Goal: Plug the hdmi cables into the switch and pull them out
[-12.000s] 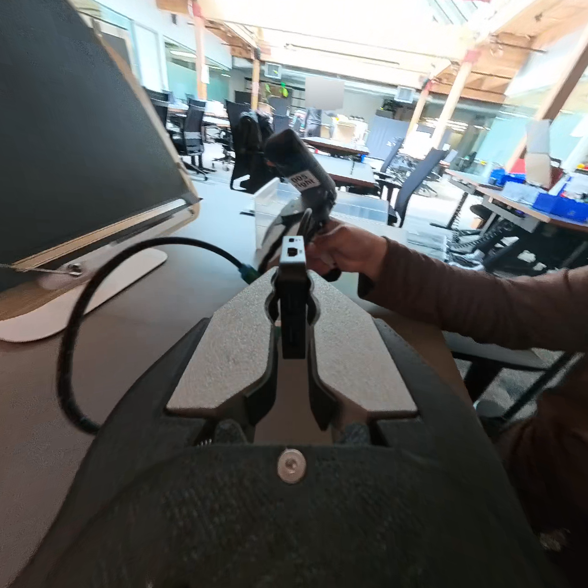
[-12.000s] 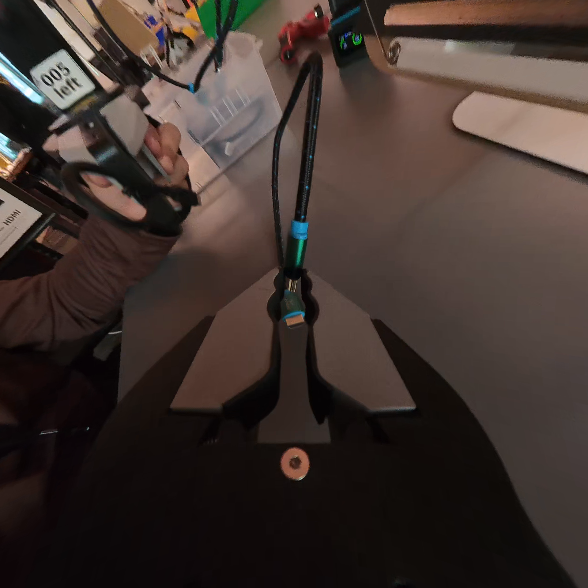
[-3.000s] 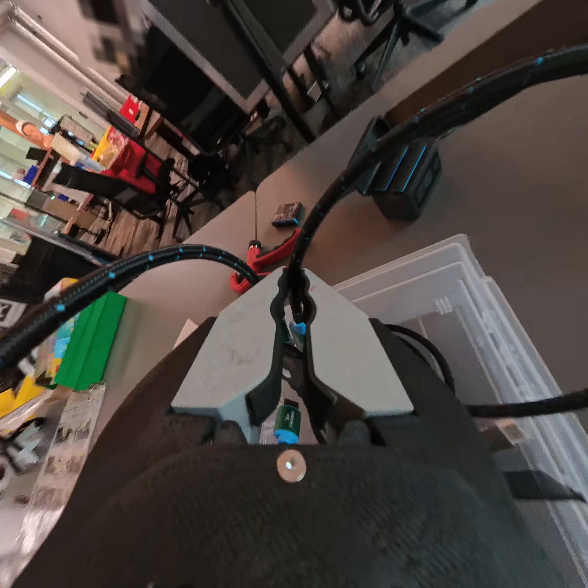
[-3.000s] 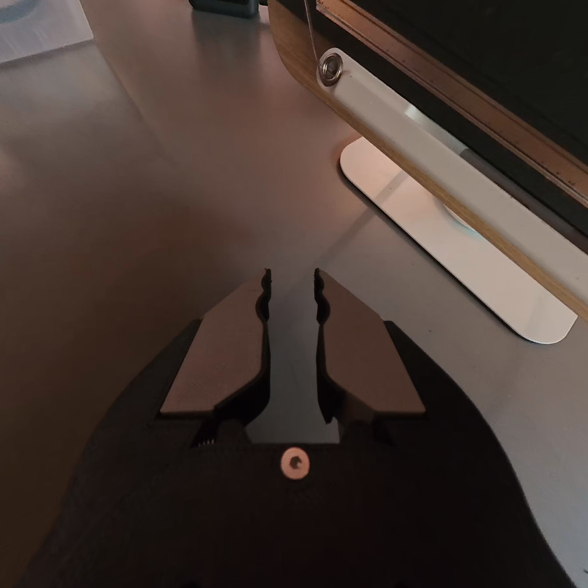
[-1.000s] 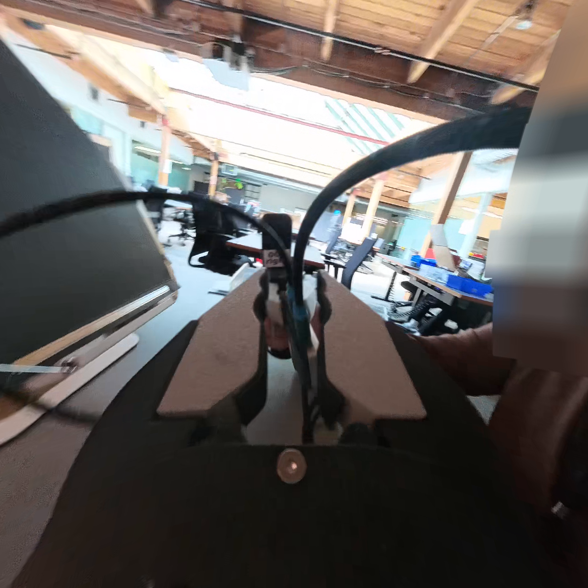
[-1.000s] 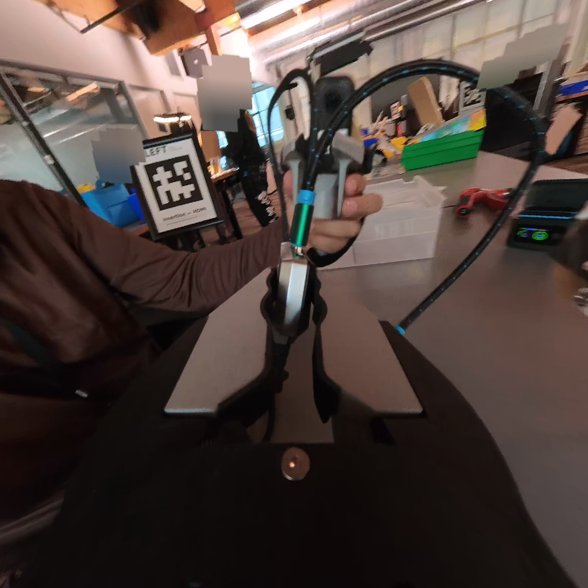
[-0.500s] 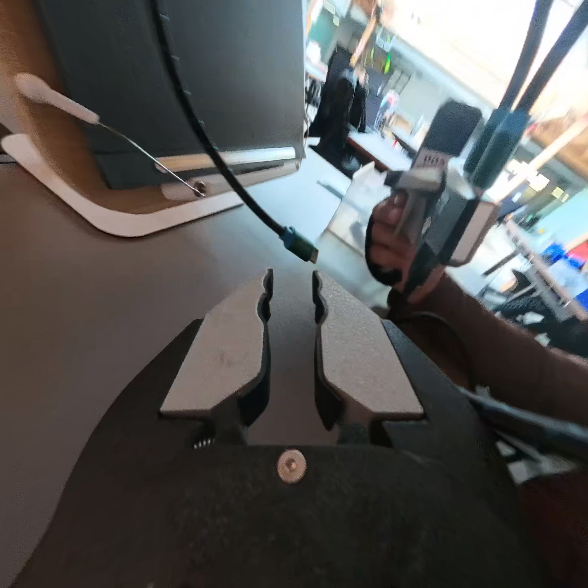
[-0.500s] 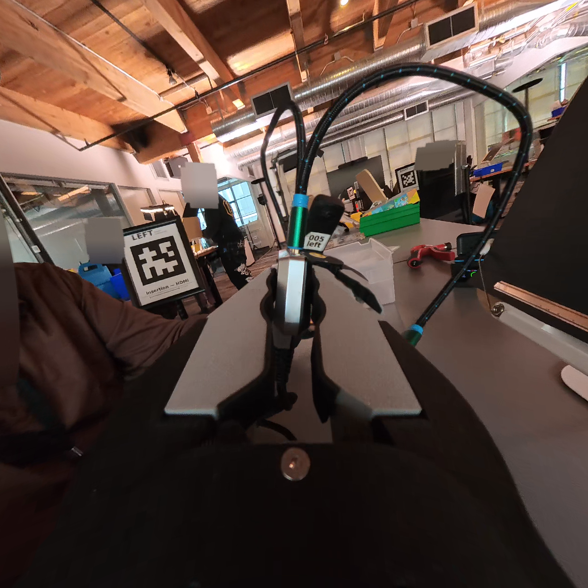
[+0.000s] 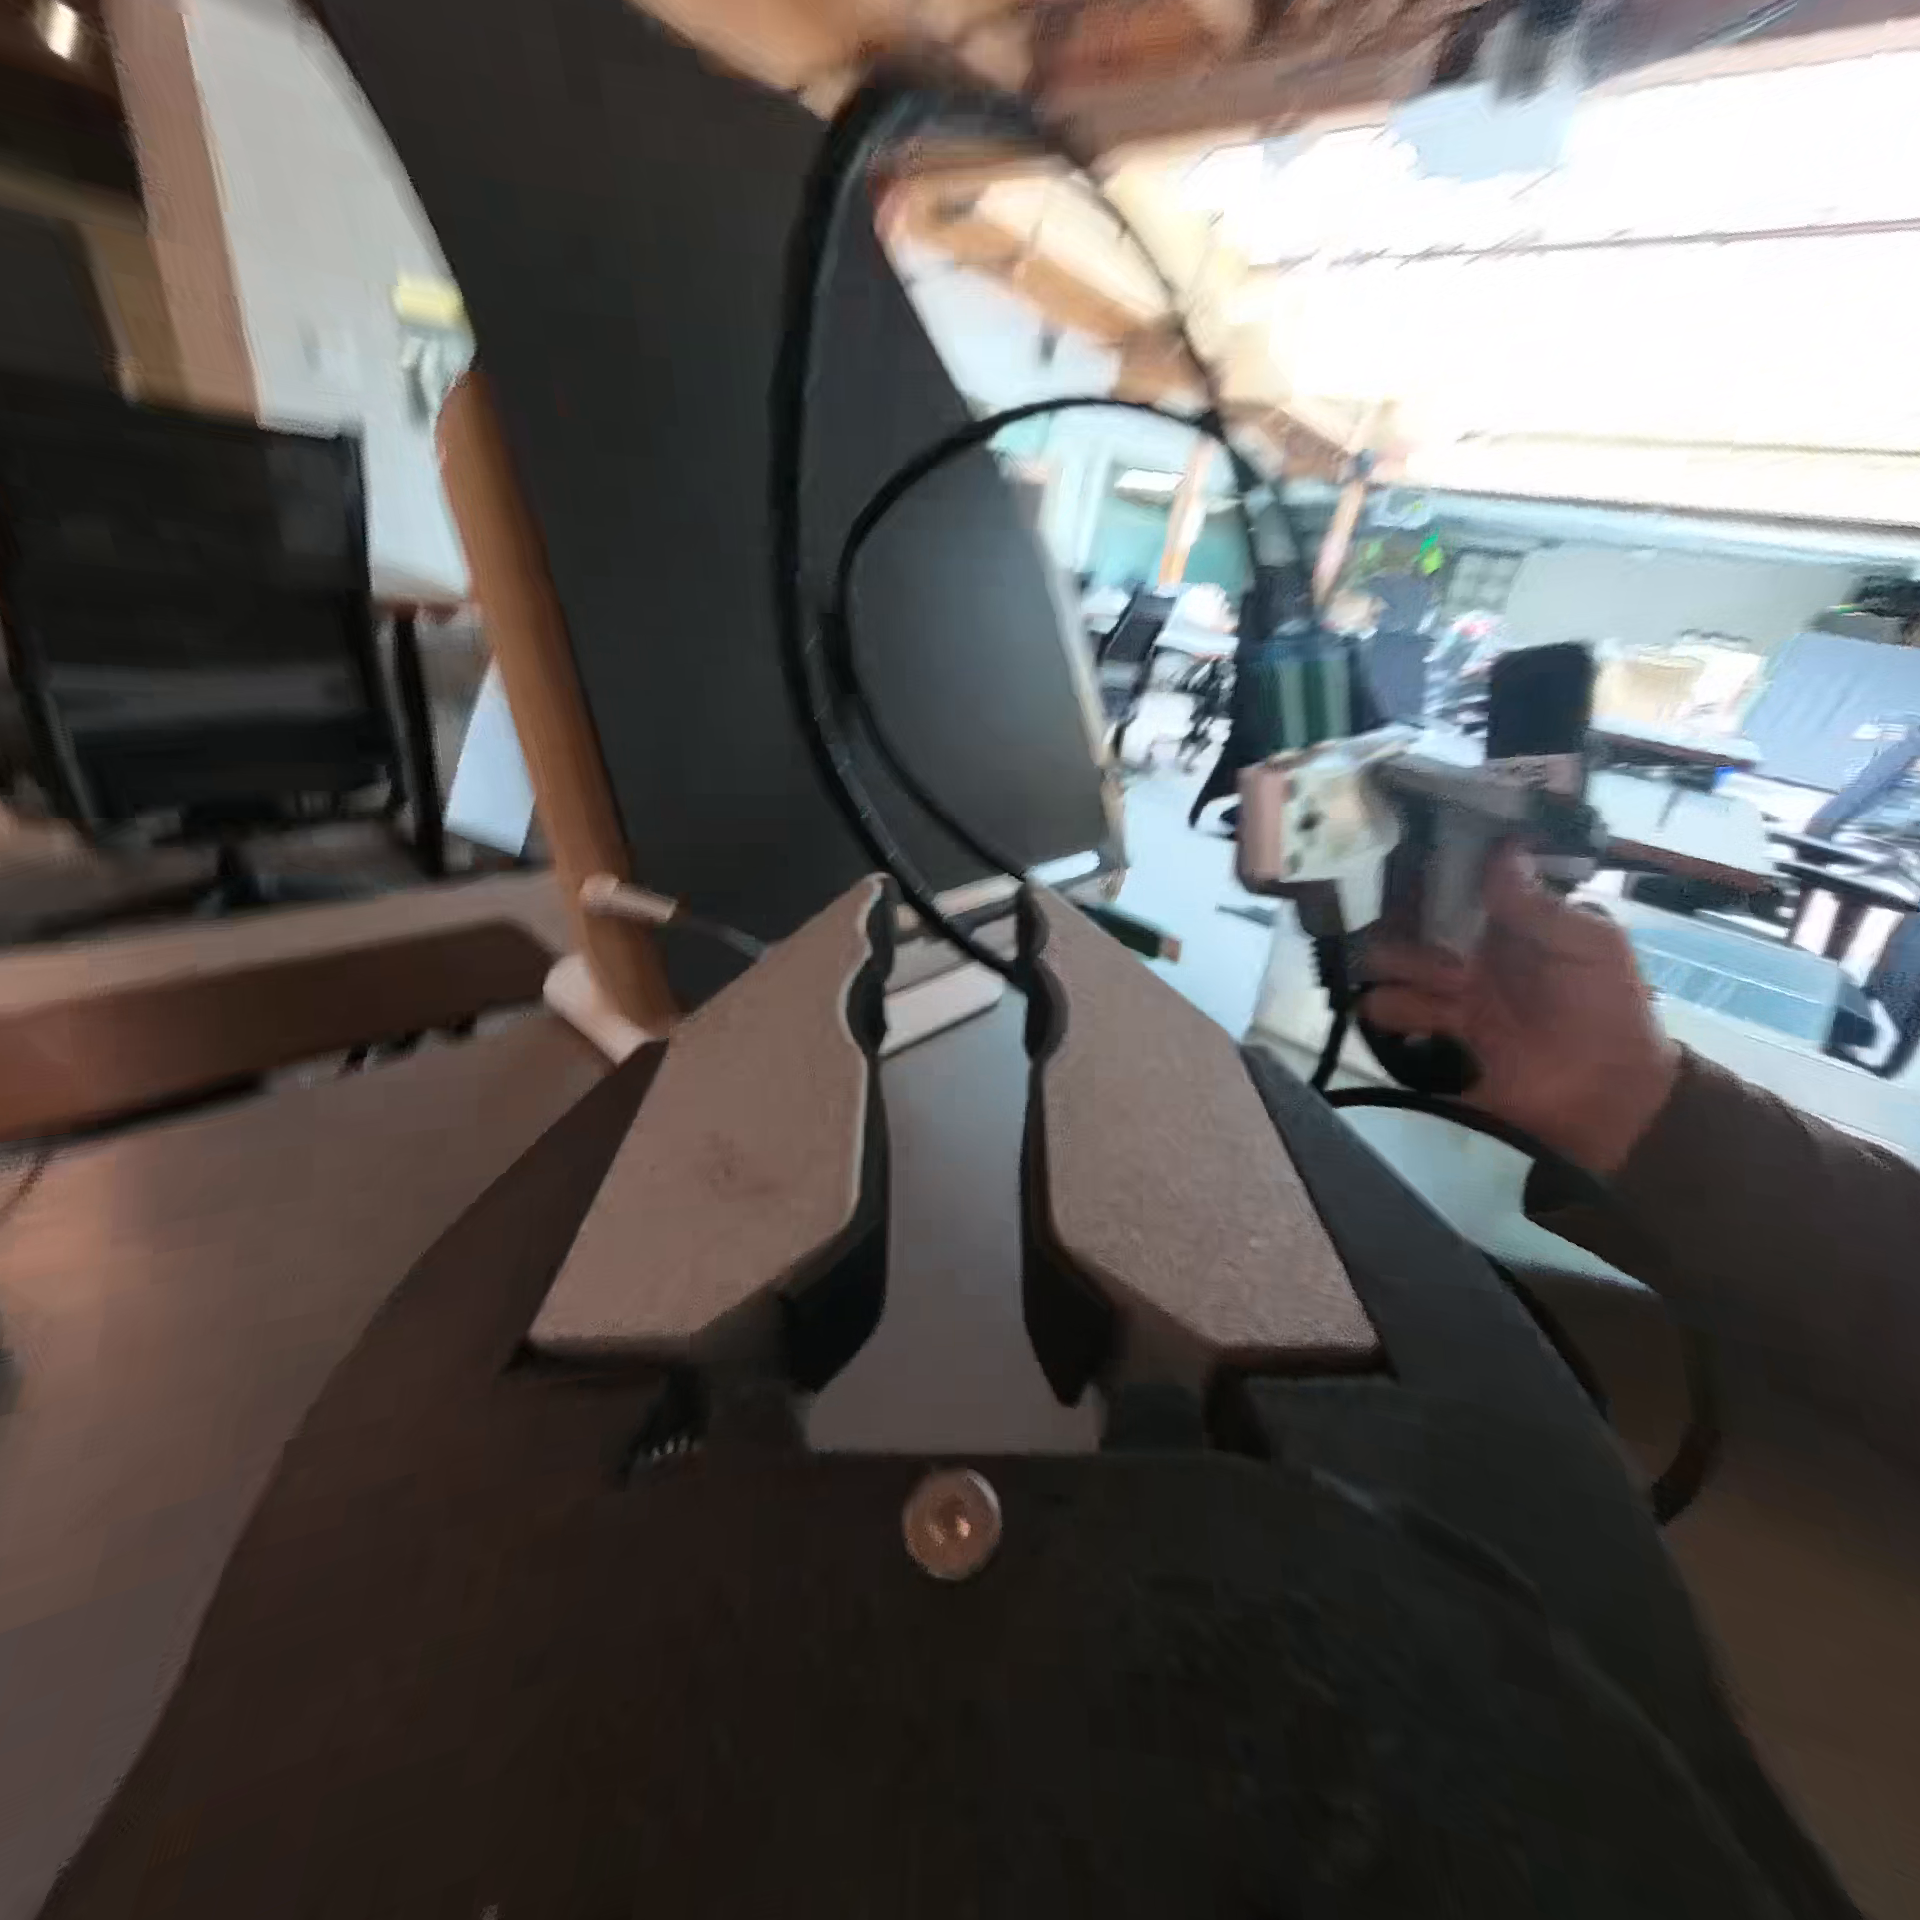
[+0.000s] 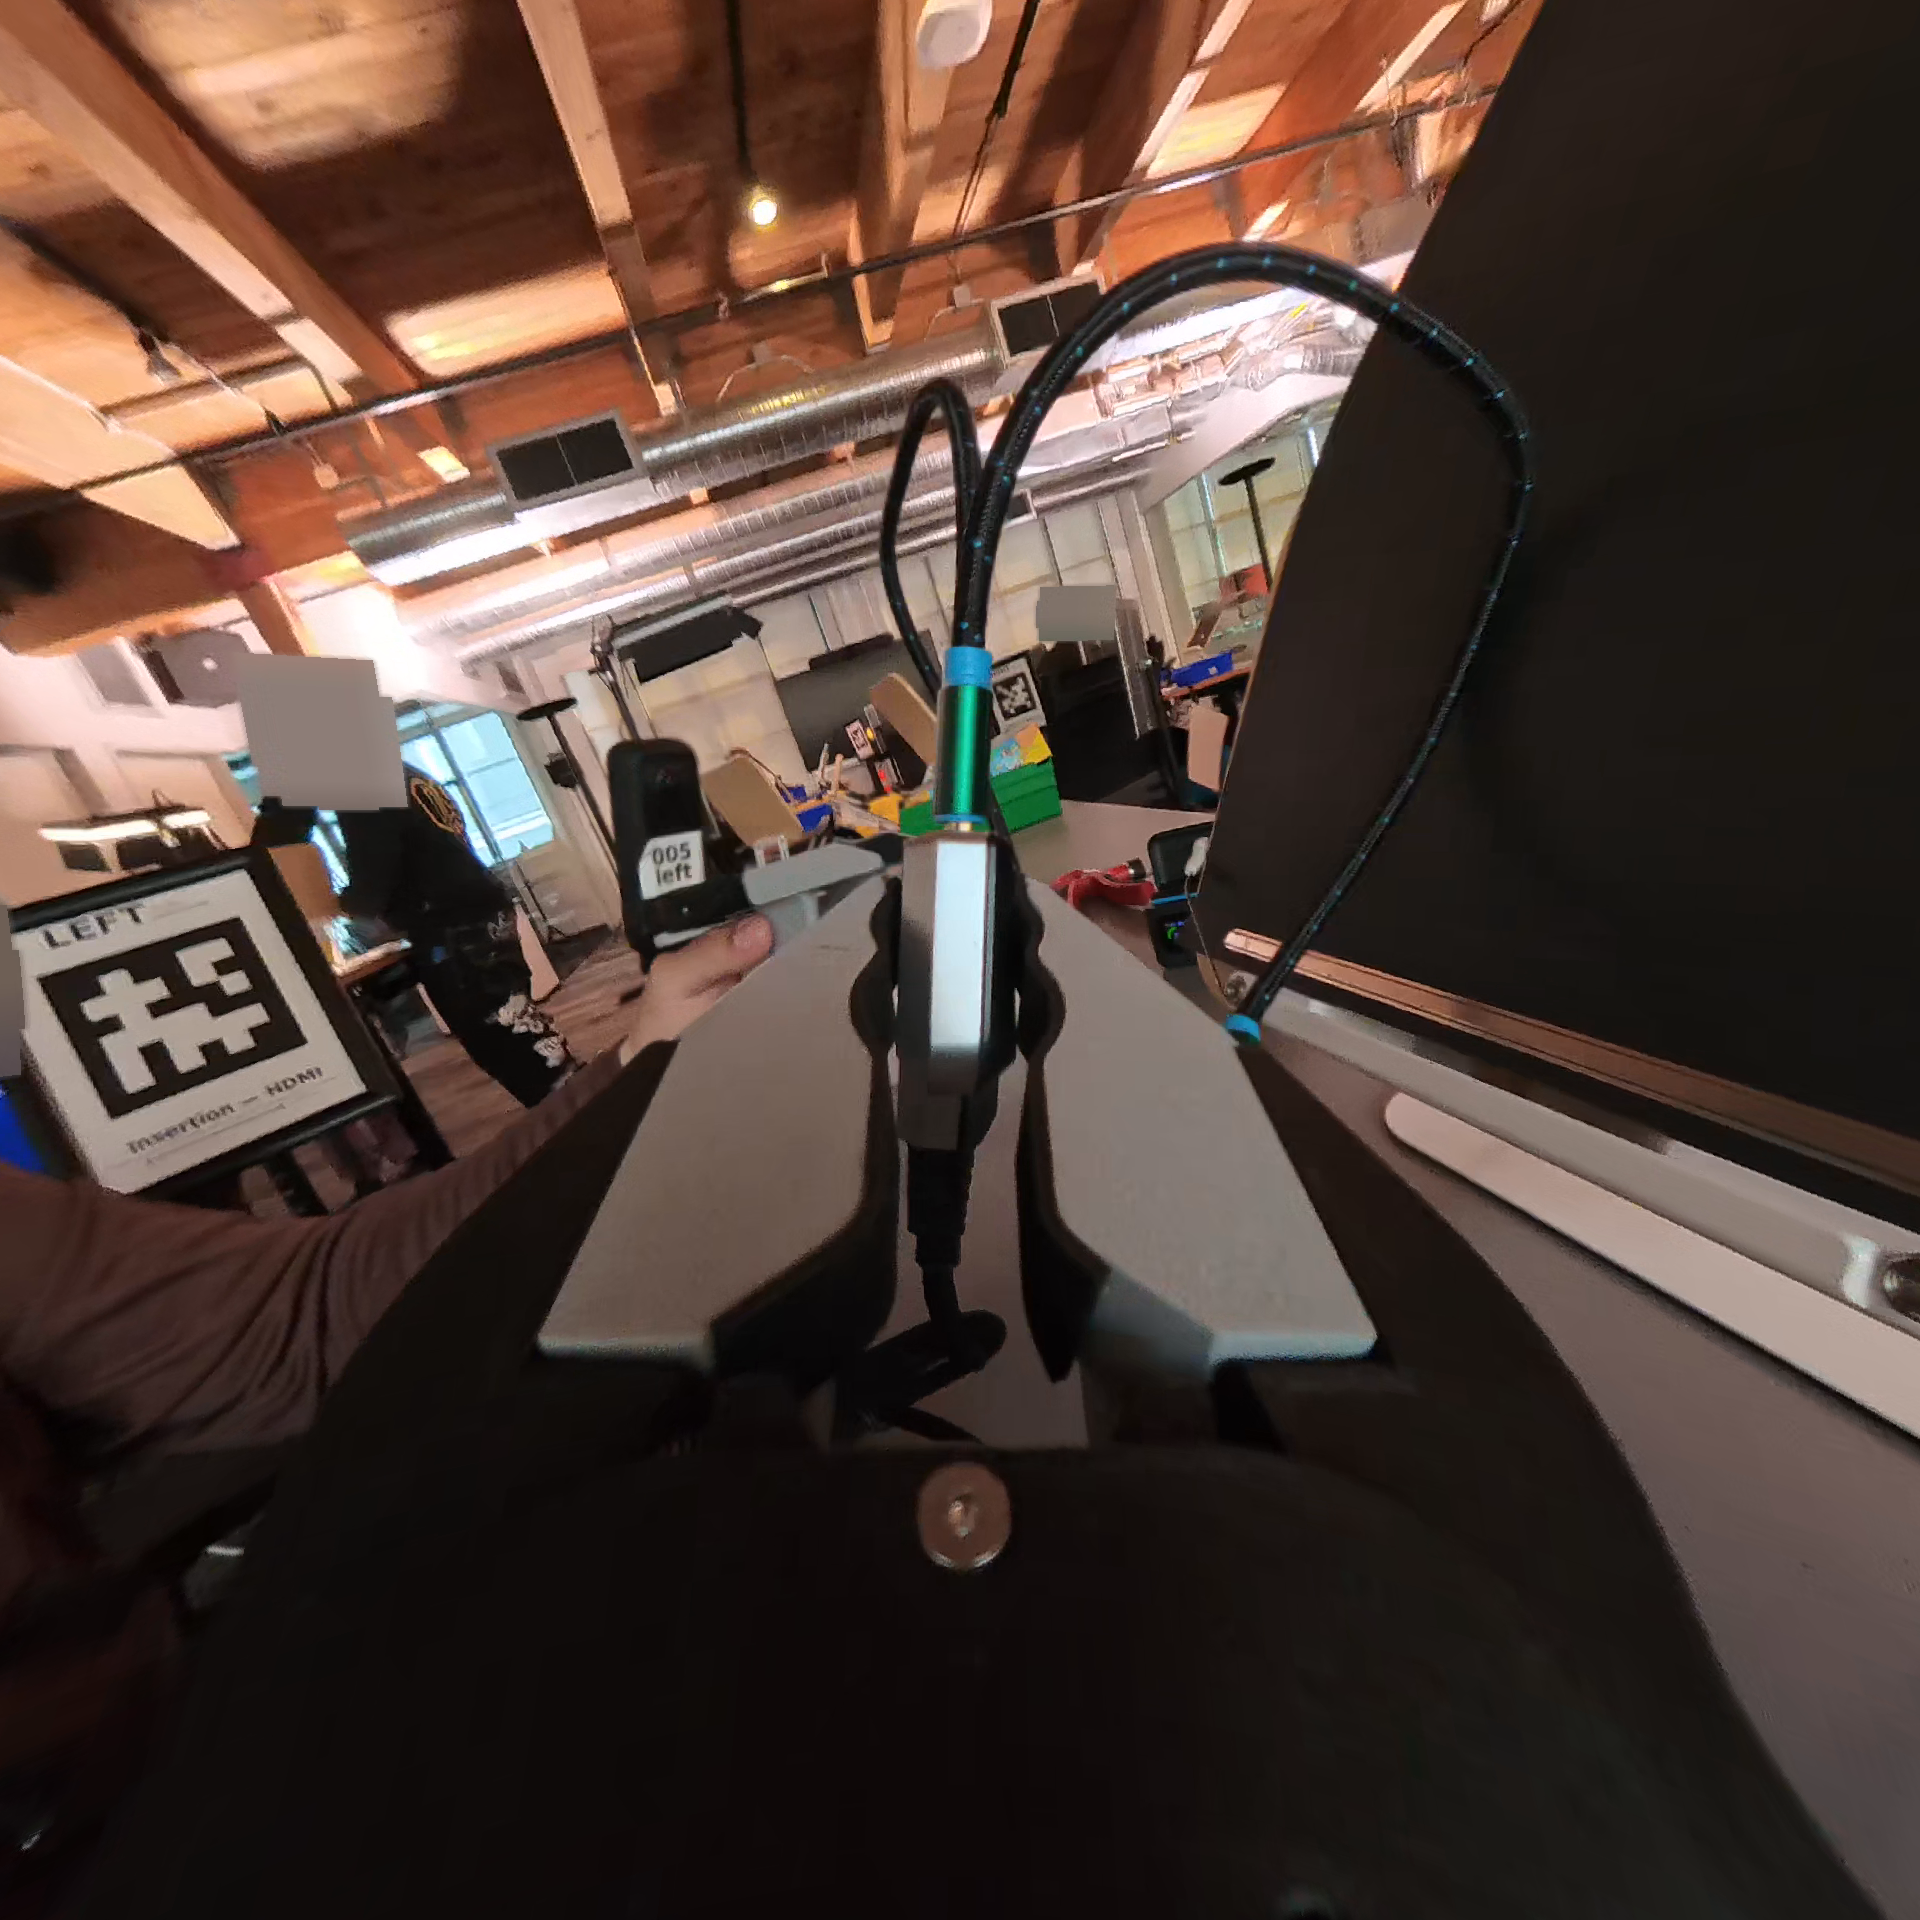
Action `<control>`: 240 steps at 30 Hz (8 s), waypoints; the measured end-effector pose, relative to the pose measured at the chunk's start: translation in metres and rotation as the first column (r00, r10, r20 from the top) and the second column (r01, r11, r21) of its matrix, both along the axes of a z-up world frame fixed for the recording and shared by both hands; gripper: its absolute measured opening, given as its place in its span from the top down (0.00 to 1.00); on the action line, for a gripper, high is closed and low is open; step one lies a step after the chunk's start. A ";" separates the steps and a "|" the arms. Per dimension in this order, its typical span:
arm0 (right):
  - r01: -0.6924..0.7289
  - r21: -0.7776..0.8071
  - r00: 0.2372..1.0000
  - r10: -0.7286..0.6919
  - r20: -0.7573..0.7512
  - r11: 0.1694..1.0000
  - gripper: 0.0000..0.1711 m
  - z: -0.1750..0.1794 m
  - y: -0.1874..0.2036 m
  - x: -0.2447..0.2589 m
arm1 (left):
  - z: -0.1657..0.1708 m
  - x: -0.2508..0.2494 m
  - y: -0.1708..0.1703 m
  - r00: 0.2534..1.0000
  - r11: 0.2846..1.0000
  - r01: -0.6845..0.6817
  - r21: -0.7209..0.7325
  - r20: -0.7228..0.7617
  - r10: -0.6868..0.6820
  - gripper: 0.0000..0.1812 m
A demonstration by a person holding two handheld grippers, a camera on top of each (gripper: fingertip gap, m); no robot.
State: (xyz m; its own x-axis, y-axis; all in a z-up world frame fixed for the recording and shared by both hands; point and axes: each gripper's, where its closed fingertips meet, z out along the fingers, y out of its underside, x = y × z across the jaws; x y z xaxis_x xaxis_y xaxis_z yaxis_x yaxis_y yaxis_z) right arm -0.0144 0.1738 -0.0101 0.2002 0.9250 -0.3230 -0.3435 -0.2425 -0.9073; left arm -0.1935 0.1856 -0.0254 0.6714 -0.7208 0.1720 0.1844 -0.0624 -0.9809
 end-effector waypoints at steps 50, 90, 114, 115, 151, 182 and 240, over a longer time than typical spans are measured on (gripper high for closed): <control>-0.267 0.046 0.955 0.257 0.147 0.963 0.84 -0.004 -0.055 -0.061 | -0.031 0.094 -0.076 0.835 0.851 0.521 -0.072 -0.163 -0.525 0.90; -0.296 0.055 0.850 0.237 0.470 0.953 1.00 -0.050 -0.063 -0.070 | -0.057 0.103 -0.085 0.765 0.789 0.579 -0.206 -0.199 -0.613 0.90; -0.277 0.018 0.867 0.241 0.436 0.961 0.96 -0.054 -0.058 -0.079 | -0.061 0.103 -0.081 0.774 0.787 0.571 -0.232 -0.167 -0.611 0.90; -0.272 0.020 0.869 0.237 0.434 0.962 0.96 -0.054 -0.057 -0.079 | -0.061 0.103 -0.080 0.775 0.787 0.571 -0.235 -0.160 -0.611 0.90; -0.126 -0.010 0.992 0.126 0.019 0.992 0.97 -0.010 -0.039 -0.066 | -0.079 0.135 -0.088 0.765 0.769 0.579 -0.270 -0.145 -0.627 0.89; -0.075 0.098 0.983 0.090 -0.158 0.992 0.96 0.058 -0.065 0.004 | -0.043 0.081 -0.055 0.877 0.879 0.449 -0.161 -0.110 -0.468 0.89; -0.146 -0.113 0.709 0.183 0.681 0.983 0.80 -0.035 -0.097 -0.066 | -0.041 0.102 -0.103 0.695 0.699 0.703 -0.131 -0.086 -0.714 0.89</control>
